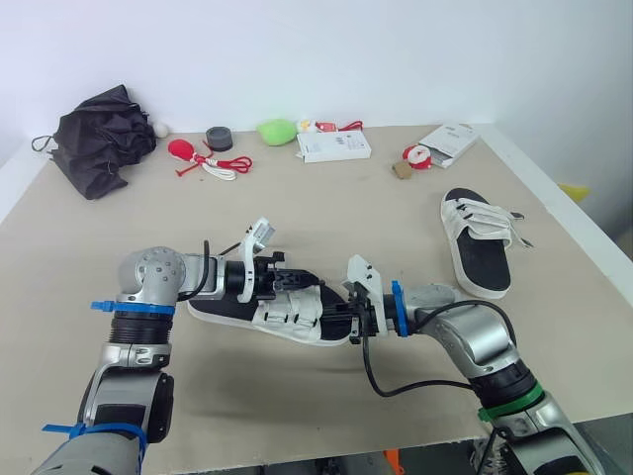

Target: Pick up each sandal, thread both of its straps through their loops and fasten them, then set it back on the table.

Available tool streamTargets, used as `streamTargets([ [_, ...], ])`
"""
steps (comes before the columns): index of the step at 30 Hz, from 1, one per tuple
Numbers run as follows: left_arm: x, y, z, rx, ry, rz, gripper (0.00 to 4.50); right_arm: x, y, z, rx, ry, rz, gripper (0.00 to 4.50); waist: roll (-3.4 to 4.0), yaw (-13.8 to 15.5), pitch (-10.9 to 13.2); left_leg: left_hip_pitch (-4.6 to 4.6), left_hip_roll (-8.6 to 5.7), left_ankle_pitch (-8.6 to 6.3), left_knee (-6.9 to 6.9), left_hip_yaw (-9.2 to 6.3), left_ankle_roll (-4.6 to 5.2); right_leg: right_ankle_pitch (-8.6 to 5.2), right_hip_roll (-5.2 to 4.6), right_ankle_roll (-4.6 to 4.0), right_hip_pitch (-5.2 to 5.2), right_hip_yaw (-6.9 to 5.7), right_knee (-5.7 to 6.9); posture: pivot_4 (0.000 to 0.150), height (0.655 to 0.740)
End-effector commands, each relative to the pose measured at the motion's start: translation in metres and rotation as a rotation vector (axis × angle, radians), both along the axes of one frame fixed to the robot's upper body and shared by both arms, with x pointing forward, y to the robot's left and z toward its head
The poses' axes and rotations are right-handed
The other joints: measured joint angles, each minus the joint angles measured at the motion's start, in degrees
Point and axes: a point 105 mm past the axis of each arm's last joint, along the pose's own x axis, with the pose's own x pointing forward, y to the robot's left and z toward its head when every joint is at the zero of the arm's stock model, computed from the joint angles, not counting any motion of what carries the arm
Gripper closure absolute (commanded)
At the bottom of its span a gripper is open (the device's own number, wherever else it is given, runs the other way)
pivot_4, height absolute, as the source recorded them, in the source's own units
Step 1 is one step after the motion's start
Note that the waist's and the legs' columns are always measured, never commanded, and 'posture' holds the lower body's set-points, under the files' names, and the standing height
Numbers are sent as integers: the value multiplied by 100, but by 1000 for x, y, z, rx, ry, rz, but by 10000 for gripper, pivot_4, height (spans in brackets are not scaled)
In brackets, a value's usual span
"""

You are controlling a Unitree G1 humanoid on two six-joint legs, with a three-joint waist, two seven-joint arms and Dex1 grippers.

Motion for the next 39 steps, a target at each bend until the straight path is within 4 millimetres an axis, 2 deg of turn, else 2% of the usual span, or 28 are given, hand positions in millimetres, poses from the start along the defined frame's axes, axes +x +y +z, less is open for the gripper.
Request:
streamTargets([
  [1,14,12,-9,64,8,112,16727,-4,0,-7,-20,28,15,45000,0,1,0,1,0,-1,0,0,1,0,0,0,1,0,0,1500,7400],
  [2,20,14,-9,58,10,147,12591,-4,0,-7,-20,28,16,45000,0,1,0,1,0,-1,-1,0,1,-1,0,0,1,0,-1,1500,7400],
  [6,39,21,-12,74,25,268,12591,-4,0,-7,-20,26,20,45000,0,-10,0,0,1,-2,-1,2,2,-1,2,0,-1,2,-1,1500,7400],
  [11,49,19,-5,70,20,301,12591,-2,1,-6,-19,24,20,45000,1,-3,0,-6,2,-3,-2,1,2,-1,2,-1,-6,0,-2,1500,7400],
  [12,52,17,1,57,7,308,12591,-2,1,-6,-19,23,21,45000,1,-2,0,-5,1,-3,-1,2,2,0,1,1,-5,0,-2,1500,7400],
  [14,62,13,35,-104,-45,325,12591,-2,1,-6,-16,24,19,45000,-1,1,2,-5,1,1,1,1,5,4,1,3,-5,-2,-1,1500,7400],
  [16,65,13,57,-204,-85,320,12591,-2,1,-6,-14,24,17,45000,-9,-2,8,-17,3,4,5,0,7,8,2,3,-12,-4,-1,1500,7400],
  [19,56,21,80,-304,-134,242,12591,2,-3,-2,-8,12,-3,45000,-11,-20,9,-22,3,1,3,1,3,8,4,2,-17,-1,-3,1500,7400],
  [21,45,31,88,-314,-216,181,12591,7,-7,8,13,-10,-29,45000,-6,-50,12,-21,2,-4,0,5,-3,6,6,0,-21,4,-3,1500,7400],
  [25,36,50,87,-233,-400,164,12591,9,-9,22,16,-65,-41,45000,-1,-17,20,-23,4,-4,-4,7,-12,2,4,-4,-26,6,-3,1500,7400],
  [29,13,74,81,-120,-635,67,12591,12,-17,46,13,-152,-80,45000,-3,-10,35,-34,-1,-7,-3,9,-7,2,-5,-6,-35,5,-4,1500,7400],
  [32,0,88,69,-7,-790,4,12591,6,-21,61,33,-177,-84,45000,3,-6,39,-41,2,-11,-4,14,-5,0,-4,-12,-47,10,-5,1500,7400],
  [34,-10,95,57,49,-837,-46,12591,-2,-28,66,26,-192,-76,45000,3,6,39,-44,3,-15,-7,13,1,-5,-4,-21,-51,7,-6,1500,7400],
  [39,-40,104,33,145,-831,-198,12591,-20,-52,73,2,-206,-79,45000,2,8,40,-56,0,-29,-5,14,18,-12,-6,-13,-56,6,-12,1500,7400],
])
